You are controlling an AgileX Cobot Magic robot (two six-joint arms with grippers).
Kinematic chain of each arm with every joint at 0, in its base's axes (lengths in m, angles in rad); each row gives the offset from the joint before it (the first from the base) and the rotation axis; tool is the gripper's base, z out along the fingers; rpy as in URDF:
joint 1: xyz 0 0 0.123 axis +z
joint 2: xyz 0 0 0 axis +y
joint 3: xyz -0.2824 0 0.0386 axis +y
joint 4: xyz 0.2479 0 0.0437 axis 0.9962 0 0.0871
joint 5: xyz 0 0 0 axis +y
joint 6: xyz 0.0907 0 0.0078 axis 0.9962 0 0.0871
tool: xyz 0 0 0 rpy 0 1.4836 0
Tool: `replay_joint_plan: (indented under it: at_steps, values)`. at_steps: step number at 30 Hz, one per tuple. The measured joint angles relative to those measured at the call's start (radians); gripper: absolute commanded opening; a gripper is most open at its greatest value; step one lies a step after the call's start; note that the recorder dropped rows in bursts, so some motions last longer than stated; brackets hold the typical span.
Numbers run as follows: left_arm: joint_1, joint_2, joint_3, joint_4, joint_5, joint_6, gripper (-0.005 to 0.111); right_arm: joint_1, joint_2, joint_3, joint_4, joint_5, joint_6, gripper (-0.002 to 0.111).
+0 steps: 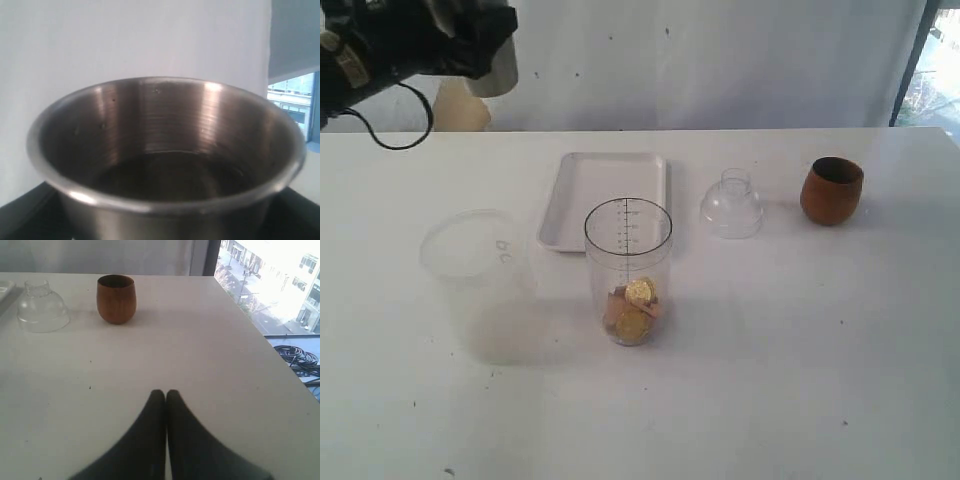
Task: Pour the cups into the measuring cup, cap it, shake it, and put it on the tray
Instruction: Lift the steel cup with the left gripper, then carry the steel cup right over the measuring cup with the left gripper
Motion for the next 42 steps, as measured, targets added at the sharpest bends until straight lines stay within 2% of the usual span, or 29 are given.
replay_joint_plan:
  at_steps: [6,11,24,32,42]
  values:
    - [-0.074,0.088,-0.03,0.0,0.002,-0.016,0.0,0.0,0.0,0.0,0.0,0.0,0.0,0.0]
    - [-0.104,0.155,-0.03,0.002,-0.007,0.025,0.0,0.0,0.0,0.0,0.0,0.0,0.0,0.0]
    - [-0.133,0.244,-0.032,0.045,-0.094,0.178,0.0,0.0,0.0,0.0,0.0,0.0,0.0,0.0]
    - [-0.133,0.246,-0.032,0.114,-0.112,0.343,0.0,0.0,0.0,0.0,0.0,0.0,0.0,0.0]
    - [-0.133,0.246,-0.032,0.122,-0.141,0.455,0.0,0.0,0.0,0.0,0.0,0.0,0.0,0.0]
